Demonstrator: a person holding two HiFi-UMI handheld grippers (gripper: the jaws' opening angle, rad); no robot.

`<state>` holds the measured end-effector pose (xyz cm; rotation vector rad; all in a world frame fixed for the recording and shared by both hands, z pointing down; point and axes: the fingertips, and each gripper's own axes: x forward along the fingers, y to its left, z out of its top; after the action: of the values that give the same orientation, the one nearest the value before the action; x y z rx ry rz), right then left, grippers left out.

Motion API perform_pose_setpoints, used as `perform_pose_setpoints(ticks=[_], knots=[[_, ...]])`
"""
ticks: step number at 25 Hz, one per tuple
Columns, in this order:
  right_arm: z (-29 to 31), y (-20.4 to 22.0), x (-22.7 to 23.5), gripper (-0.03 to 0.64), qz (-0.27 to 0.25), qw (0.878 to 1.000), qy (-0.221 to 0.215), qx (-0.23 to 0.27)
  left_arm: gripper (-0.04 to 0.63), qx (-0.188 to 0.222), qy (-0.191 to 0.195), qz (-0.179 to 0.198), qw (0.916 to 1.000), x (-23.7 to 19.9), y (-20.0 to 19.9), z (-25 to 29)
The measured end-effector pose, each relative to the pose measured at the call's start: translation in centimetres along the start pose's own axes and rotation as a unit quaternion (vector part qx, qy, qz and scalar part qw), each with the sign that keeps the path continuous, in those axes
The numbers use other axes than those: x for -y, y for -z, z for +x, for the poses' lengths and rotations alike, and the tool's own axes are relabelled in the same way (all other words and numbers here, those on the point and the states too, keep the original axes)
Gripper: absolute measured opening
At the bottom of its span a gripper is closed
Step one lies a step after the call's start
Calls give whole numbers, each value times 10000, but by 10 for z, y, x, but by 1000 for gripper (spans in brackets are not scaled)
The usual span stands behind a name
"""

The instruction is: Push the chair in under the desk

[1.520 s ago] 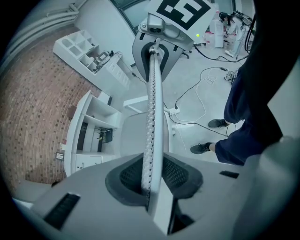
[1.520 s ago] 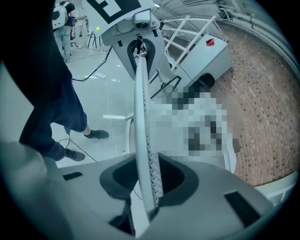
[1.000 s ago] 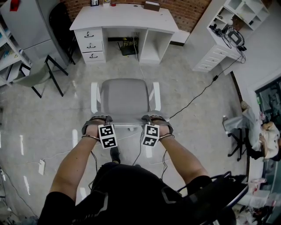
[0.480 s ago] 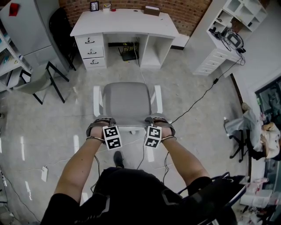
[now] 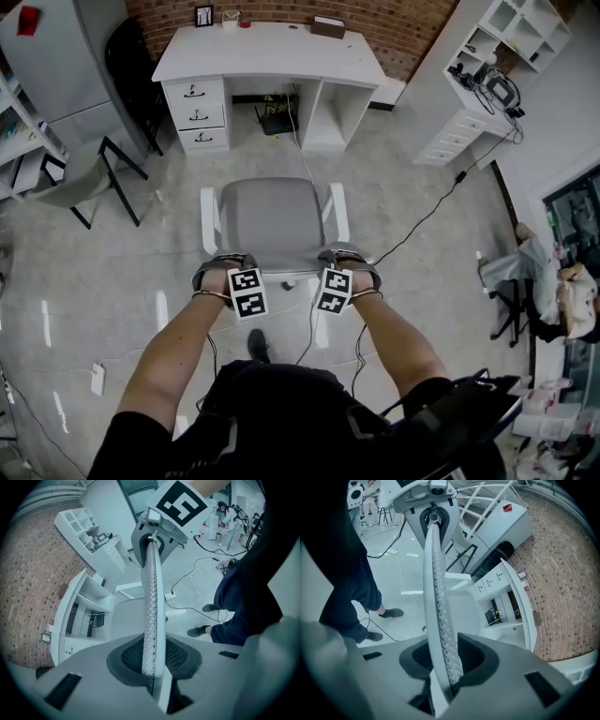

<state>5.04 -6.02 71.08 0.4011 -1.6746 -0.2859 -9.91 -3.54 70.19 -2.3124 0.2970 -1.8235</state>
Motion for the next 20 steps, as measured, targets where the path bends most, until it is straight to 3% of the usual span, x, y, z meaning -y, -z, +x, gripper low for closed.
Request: perform_pose_setpoints(ticks=[7,20], knots=[[11,-21,17,105,107,9999,3,-76,74,41,-237,233,9994,-27,21,1],[29,-40,38,112,345,9989,-156,-273,74,-7,-16,233,9997,-57,44,8]])
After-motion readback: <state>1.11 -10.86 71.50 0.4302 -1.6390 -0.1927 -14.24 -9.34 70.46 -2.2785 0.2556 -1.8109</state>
